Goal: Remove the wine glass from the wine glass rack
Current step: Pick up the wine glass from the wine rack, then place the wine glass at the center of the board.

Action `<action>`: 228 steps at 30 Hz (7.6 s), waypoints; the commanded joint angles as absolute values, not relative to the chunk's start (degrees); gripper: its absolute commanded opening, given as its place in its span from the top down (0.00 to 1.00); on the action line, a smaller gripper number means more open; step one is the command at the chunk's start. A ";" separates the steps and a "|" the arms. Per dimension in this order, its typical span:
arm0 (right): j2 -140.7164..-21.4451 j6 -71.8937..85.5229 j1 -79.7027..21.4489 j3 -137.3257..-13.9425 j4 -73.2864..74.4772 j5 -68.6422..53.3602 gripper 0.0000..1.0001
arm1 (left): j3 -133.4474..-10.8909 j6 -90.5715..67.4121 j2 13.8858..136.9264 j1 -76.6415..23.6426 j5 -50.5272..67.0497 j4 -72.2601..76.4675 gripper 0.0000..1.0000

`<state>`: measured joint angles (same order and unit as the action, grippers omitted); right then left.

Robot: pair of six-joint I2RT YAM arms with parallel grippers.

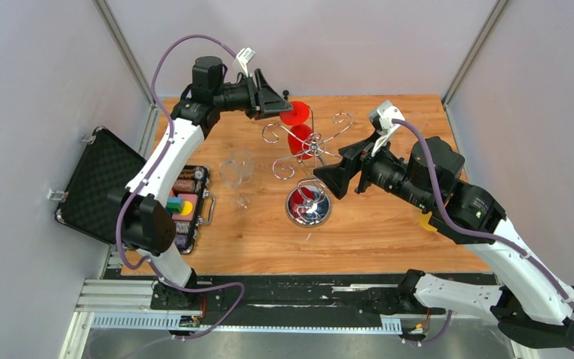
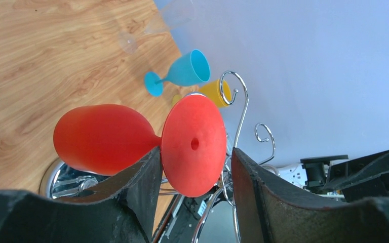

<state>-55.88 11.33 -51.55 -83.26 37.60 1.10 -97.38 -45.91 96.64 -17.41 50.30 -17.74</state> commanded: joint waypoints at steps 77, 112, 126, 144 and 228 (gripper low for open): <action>-53.00 14.01 -51.30 -81.95 36.56 -1.20 0.19 | -107.62 -45.06 99.52 -21.16 51.08 -27.02 1.00; -53.23 13.86 -51.28 -82.74 36.61 -0.58 0.18 | -105.97 -60.56 99.00 -17.67 50.41 -16.94 1.00; -52.69 13.10 -51.28 -82.37 36.70 -0.19 0.18 | -112.46 -59.93 103.81 -19.93 51.68 -18.61 1.00; -53.14 14.44 -51.31 -82.48 36.67 -0.96 0.18 | -108.60 -57.17 100.22 -21.53 54.27 -18.84 1.00; -64.42 16.34 -51.24 -98.70 36.74 -5.01 0.15 | -128.29 -10.00 85.50 -23.29 29.82 -64.01 1.00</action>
<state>-63.48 16.43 -51.55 -95.79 37.65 -3.75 -125.60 -17.61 87.94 -19.33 36.64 -58.72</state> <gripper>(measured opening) 0.852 0.018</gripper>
